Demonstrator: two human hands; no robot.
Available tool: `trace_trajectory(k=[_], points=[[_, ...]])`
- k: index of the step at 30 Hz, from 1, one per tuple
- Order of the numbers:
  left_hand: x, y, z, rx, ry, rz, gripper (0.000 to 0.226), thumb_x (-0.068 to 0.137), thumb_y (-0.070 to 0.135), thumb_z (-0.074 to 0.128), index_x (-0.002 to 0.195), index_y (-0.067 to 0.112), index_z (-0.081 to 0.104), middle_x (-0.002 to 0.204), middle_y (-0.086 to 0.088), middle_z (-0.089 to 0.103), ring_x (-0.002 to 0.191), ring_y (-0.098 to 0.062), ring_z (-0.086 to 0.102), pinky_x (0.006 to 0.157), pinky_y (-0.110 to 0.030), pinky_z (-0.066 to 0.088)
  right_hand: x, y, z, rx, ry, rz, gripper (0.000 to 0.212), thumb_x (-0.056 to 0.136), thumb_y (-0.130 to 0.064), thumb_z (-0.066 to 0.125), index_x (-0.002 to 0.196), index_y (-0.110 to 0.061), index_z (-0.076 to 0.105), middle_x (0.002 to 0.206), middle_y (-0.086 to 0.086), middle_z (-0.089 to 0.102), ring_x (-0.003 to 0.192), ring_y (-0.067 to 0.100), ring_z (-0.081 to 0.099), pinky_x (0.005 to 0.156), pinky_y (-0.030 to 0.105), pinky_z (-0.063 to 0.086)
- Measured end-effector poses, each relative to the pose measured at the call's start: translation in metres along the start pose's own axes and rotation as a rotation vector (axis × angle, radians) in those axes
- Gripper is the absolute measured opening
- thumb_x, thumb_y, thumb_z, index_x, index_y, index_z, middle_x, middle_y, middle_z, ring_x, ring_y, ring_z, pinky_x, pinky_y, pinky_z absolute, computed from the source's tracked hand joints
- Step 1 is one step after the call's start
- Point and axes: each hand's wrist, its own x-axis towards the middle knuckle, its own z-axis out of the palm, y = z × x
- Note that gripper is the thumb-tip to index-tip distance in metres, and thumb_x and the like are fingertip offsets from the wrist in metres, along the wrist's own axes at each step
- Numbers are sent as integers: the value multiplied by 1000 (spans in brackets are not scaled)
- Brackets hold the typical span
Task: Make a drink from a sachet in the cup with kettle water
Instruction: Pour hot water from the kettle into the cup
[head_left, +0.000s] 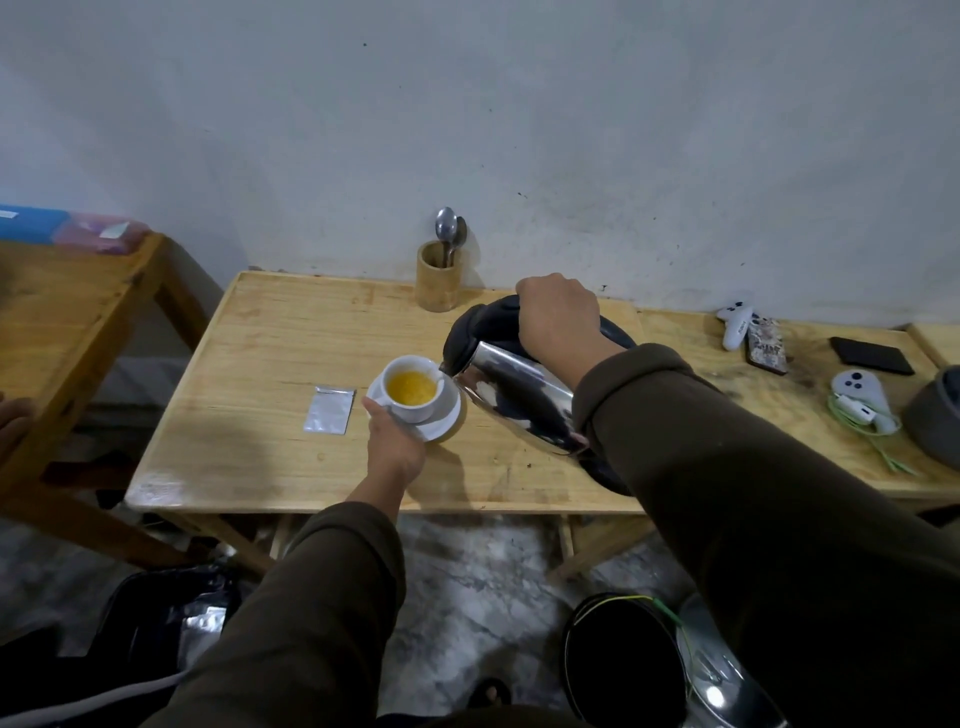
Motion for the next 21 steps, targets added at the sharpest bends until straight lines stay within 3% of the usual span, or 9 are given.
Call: trace_trajectory(k=[3, 5, 7, 10, 12, 14, 21], points=[[-4, -1, 7, 9, 19, 48, 82, 96, 18, 43, 151, 16, -17, 154, -12, 30, 137, -30, 38, 111, -39, 33, -4, 13, 1, 72, 25, 33, 19, 88, -3, 48, 105, -6, 57, 96, 16, 60, 97, 35, 60, 71, 36, 42], [-4, -5, 15, 52, 23, 92, 70, 98, 33, 34, 153, 15, -7, 153, -14, 31, 135, -31, 40, 114, -40, 33, -7, 24, 4, 130, 45, 63, 20, 86, -2, 49, 103, -6, 57, 100, 17, 62, 97, 35, 59, 68, 34, 40], [-6, -6, 20, 113, 65, 133, 64, 98, 44, 27, 152, 13, 11, 143, -14, 42, 131, -32, 44, 112, -39, 36, -12, 37, 8, 213, 75, 131, 20, 84, -4, 51, 103, -7, 57, 104, 17, 63, 97, 35, 59, 68, 33, 40], [-9, -5, 26, 139, 58, 102, 61, 99, 45, 23, 150, 13, 16, 128, -12, 47, 128, -33, 46, 107, -37, 37, -23, 61, 15, 370, 126, 274, 19, 82, -5, 52, 100, -7, 58, 104, 17, 65, 97, 35, 60, 67, 30, 37], [-12, -7, 27, 130, -17, 50, 64, 96, 30, 42, 150, 11, 12, 137, -18, 46, 127, -36, 46, 105, -40, 38, -34, 77, 20, 452, 156, 371, 21, 82, -6, 53, 103, -6, 58, 105, 16, 65, 97, 34, 60, 67, 29, 36], [-12, -9, 24, 226, -32, 40, 59, 92, 12, 49, 144, 2, 25, 139, -23, 44, 126, -39, 47, 103, -42, 39, -46, 91, 26, 518, 188, 465, 23, 83, -7, 53, 106, -6, 57, 106, 15, 65, 98, 33, 60, 68, 29, 36], [-4, -14, 24, 465, -66, 76, 48, 94, 13, 45, 138, -4, 36, 143, -23, 40, 129, -37, 45, 105, -40, 38, -84, 128, 54, 749, 330, 798, 22, 84, -5, 51, 106, -8, 55, 102, 10, 62, 93, 28, 58, 72, 31, 42]])
